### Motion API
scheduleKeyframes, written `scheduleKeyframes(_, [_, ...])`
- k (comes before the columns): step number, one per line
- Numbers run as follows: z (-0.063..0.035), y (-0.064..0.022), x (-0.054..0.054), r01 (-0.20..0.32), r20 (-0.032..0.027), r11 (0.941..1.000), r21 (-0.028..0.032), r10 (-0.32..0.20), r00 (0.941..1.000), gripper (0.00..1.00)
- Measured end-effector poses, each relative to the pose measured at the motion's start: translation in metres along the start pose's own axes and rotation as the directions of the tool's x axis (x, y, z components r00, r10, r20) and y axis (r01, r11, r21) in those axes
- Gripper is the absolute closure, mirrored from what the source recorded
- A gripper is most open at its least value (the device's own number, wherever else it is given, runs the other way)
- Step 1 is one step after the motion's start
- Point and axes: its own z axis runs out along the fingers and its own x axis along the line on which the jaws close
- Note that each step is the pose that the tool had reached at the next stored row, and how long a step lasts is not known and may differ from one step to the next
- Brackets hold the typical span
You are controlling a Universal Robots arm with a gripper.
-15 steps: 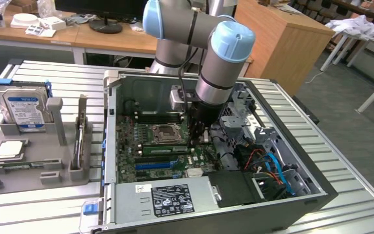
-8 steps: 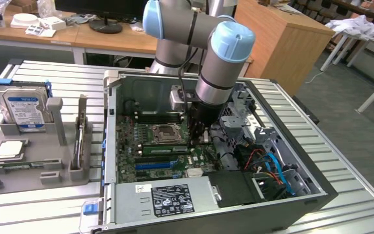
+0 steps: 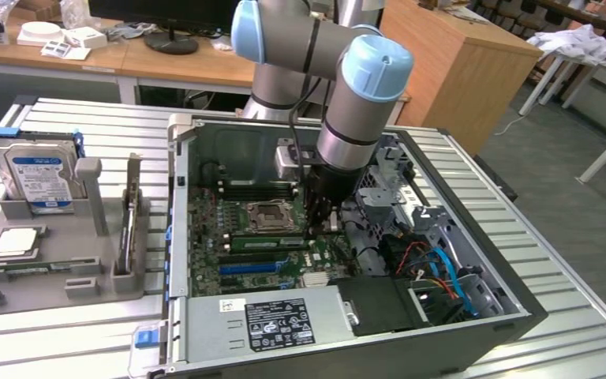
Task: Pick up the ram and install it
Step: 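Press down the ram until it locks into place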
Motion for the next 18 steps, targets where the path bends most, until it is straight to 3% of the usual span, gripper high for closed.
scheduleKeyframes(12, [-0.0225, 0.0005, 0.0, 0.0, -0.0014, 1.0, -0.0003, 0.0, 1.0, 0.89])
scheduleKeyframes(18, [-0.0269, 0.0005, -0.001, 0.0, -0.0012, 1.0, -0.0003, 0.0, 1.0, 0.89])
